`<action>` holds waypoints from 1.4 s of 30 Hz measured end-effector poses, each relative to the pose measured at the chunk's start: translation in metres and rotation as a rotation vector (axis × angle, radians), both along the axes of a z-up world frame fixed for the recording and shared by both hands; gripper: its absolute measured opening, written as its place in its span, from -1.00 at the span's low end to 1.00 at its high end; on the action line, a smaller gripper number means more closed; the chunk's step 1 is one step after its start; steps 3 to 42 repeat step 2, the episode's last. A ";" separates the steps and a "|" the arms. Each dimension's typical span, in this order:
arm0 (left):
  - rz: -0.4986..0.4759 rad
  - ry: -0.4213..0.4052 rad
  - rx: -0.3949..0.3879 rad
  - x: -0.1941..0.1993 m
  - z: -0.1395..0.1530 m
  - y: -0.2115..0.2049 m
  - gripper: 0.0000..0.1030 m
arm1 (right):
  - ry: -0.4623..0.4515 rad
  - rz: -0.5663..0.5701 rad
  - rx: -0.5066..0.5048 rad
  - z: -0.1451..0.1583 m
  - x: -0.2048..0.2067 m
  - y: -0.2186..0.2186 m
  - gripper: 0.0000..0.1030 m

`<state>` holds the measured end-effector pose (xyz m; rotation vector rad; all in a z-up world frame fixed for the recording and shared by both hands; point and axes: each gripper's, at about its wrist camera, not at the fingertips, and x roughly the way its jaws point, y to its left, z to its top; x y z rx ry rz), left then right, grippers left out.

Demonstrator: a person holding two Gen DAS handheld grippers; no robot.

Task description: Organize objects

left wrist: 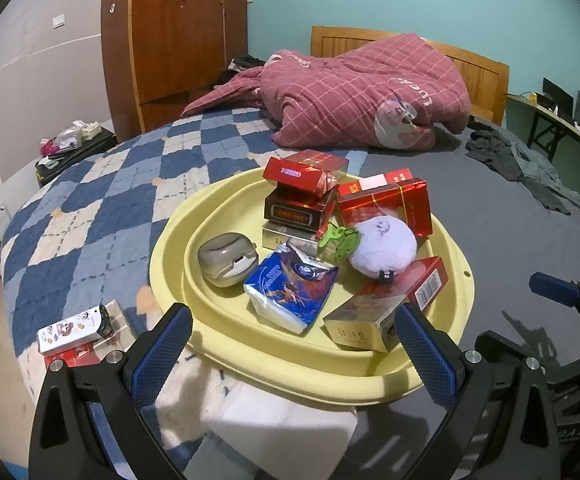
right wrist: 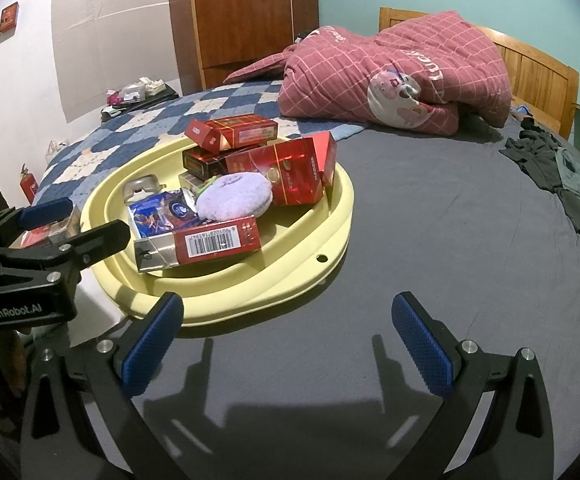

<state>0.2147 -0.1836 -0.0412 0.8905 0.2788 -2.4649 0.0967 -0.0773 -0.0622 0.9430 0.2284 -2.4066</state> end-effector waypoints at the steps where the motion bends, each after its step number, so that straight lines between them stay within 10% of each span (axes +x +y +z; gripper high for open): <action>1: -0.001 0.000 0.002 0.000 0.000 0.000 0.99 | 0.000 0.000 0.000 0.000 0.000 0.000 1.00; 42: -0.005 0.000 0.004 0.000 -0.001 -0.001 0.99 | 0.000 0.000 -0.001 0.000 0.000 0.000 1.00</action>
